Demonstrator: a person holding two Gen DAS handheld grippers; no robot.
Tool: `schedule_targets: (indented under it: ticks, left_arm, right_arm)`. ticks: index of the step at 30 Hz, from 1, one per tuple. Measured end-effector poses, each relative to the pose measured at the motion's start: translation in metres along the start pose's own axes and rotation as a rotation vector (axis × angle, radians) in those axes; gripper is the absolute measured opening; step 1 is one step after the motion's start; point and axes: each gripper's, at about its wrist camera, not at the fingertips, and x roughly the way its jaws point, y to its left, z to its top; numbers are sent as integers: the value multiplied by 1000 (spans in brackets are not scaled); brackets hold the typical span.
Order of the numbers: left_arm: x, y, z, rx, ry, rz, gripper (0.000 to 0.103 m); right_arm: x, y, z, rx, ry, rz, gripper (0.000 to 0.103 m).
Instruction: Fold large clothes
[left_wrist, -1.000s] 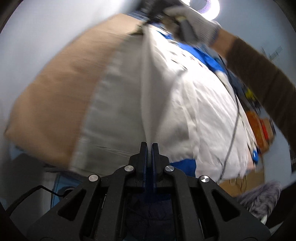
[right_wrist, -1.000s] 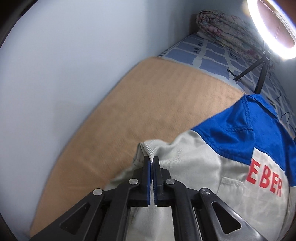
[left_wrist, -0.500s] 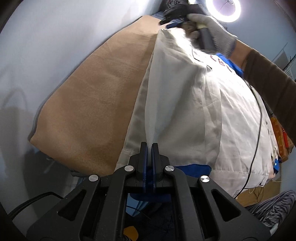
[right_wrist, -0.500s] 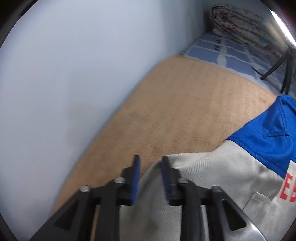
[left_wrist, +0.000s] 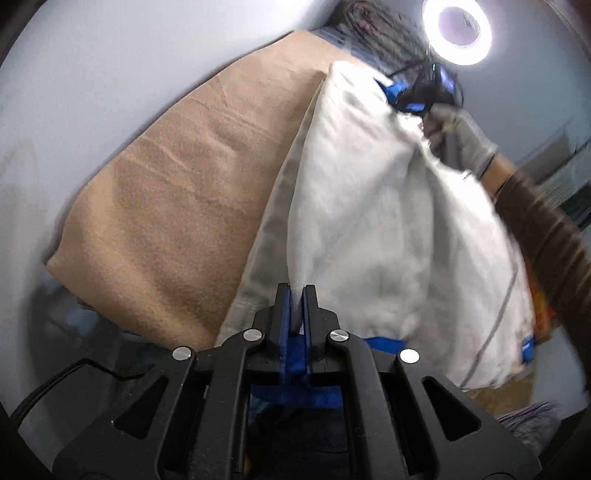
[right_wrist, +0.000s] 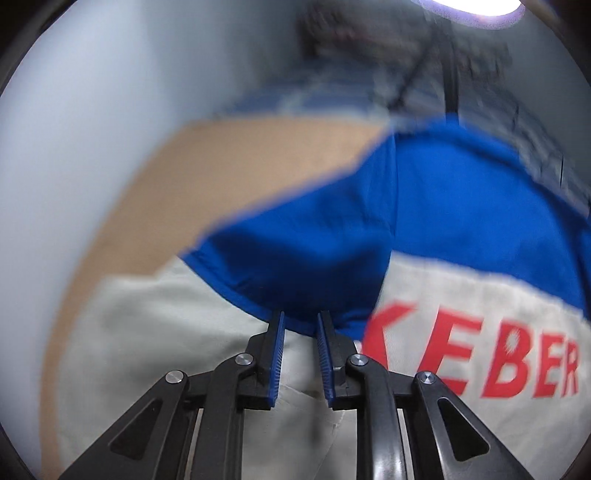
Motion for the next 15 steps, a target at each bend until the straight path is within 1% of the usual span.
schedule_targets:
  ticks: [1, 2, 3, 5, 8, 9, 10, 11, 15]
  left_arm:
    - [-5, 1, 2, -3, -10, -11, 17]
    - [-8, 0, 3, 3, -26, -8, 22]
    - [-10, -2, 3, 13, -40, -3, 30]
    - [-12, -4, 4, 31, -46, 16, 31]
    - [-5, 3, 5, 13, -16, 1, 32]
    - [-3, 4, 5, -2, -8, -3, 35]
    - [0, 8, 4, -18, 3, -8, 41]
    - [2, 12, 5, -31, 5, -6, 43]
    - [4, 23, 2, -82, 4, 0, 44]
  right_arm:
    - [-3, 0, 0, 1, -37, -1, 16]
    - [-3, 1, -1, -1, -39, -7, 17]
    - [-4, 3, -1, -4, -36, -23, 17]
    - [-18, 8, -4, -1, -63, -44, 20]
    - [-51, 17, -20, -13, -103, 25, 20]
    - [-64, 21, -29, -32, -109, 55, 20]
    - [-78, 25, -42, -63, -112, 84, 20]
    - [-87, 31, -53, -93, -107, 102, 20]
    - [-125, 65, -129, -252, -38, 196, 20]
